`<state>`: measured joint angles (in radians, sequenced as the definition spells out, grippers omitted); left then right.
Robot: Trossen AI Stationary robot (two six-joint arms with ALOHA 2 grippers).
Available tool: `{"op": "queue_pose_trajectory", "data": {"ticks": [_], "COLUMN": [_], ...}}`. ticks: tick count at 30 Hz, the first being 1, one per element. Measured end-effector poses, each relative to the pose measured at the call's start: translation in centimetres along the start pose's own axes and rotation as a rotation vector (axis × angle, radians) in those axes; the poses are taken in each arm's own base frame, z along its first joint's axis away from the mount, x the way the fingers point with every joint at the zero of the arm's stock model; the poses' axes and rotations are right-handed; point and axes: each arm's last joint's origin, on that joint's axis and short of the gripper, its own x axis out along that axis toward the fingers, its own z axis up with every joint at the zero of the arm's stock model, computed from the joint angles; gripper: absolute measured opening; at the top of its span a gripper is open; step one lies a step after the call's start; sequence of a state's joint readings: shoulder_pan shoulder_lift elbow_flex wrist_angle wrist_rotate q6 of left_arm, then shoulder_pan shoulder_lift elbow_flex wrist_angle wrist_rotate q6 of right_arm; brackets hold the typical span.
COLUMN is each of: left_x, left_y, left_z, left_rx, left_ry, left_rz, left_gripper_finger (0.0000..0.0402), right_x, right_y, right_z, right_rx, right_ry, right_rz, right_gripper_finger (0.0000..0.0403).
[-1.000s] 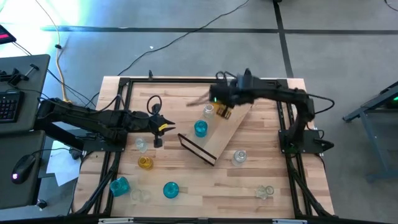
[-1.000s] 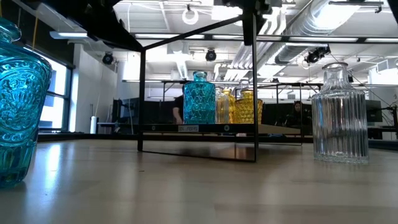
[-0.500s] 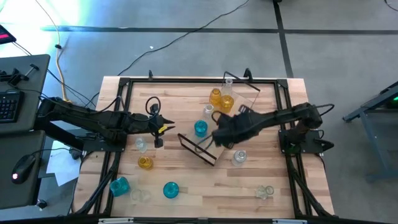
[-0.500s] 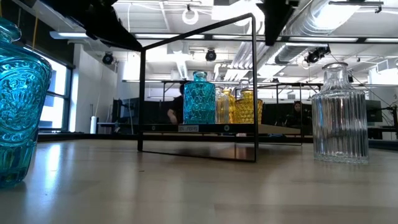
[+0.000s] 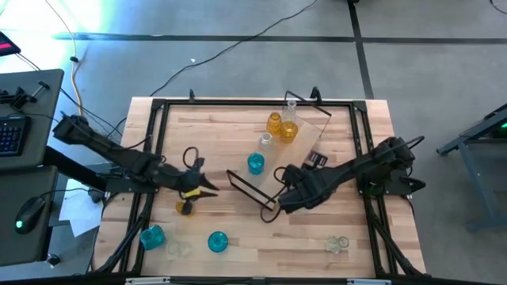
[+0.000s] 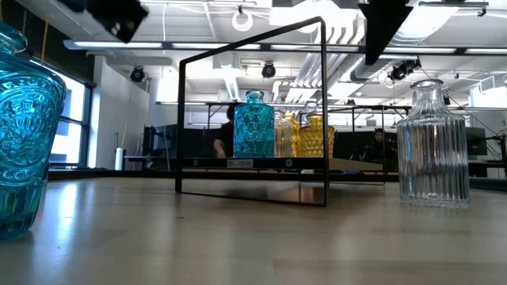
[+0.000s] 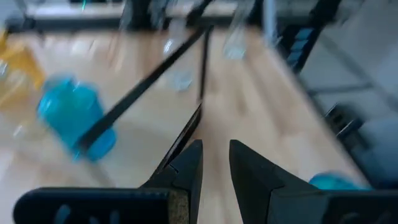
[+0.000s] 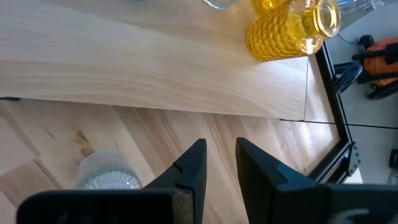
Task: Sort vases onto shelf
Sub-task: Put the right blue vase on the shelf and align with the other blue vase
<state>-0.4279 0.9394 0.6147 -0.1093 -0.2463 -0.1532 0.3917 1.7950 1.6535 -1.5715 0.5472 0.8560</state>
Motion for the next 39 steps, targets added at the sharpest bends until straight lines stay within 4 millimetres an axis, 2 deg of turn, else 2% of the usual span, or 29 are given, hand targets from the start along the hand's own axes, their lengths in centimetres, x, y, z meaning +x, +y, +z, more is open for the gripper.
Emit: {"op": "queue_pose_trajectory", "data": {"ticks": [5, 9, 15, 19, 22, 26, 30, 34, 39], "left_x": [-0.3, 0.2, 2.6, 4.2, 5.3, 7.0, 8.4, 9.0, 8.8], "left_y": [-1.8, -3.5, -6.4, -7.9, -8.9, -10.0, -10.6, -10.8, -11.5], "left_z": [1.7, 2.8, 5.2, 7.1, 7.9, 7.6, 6.6, 6.0, 5.9], "left_rx": [-0.029, 0.004, 0.164, 0.268, 0.273, 0.225, 0.237, 0.245, 0.246], "left_ry": [-0.2, -0.244, -0.136, 0.032, 0.168, 0.305, 0.36, 0.386, 0.394], "left_rz": [-0.079, -0.112, -0.052, -0.041, -0.097, -0.205, -0.22, -0.217, -0.283], "left_gripper_finger": [0.0071, 0.0071, 0.0071, 0.0071, 0.0071, 0.0071, 0.0071, 0.0071, 0.0071], "right_x": [-0.3, -0.4, -0.4, -0.5, -0.8, -1.2, -1.6, -1.9, -2.0], "right_y": [0.4, 0.4, 0.4, 0.6, 0.9, 1.3, 1.6, 1.9, 2.0], "right_z": [-0.4, -0.5, -0.4, -0.6, -0.9, -1.4, -1.9, -2.2, -2.3], "right_rx": [-0.016, -0.019, -0.019, -0.026, -0.026, -0.021, -0.017, -0.009, -0.013], "right_ry": [-0.011, -0.013, -0.021, -0.024, -0.031, -0.049, -0.083, -0.107, -0.119], "right_rz": [0.004, 0.005, 0.0, 0.002, 0.007, 0.01, 0.001, -0.004, -0.008], "right_gripper_finger": [0.0067, 0.0067, 0.0067, 0.0067, 0.0067, 0.0067, 0.0067, 0.0067, 0.0067]}}
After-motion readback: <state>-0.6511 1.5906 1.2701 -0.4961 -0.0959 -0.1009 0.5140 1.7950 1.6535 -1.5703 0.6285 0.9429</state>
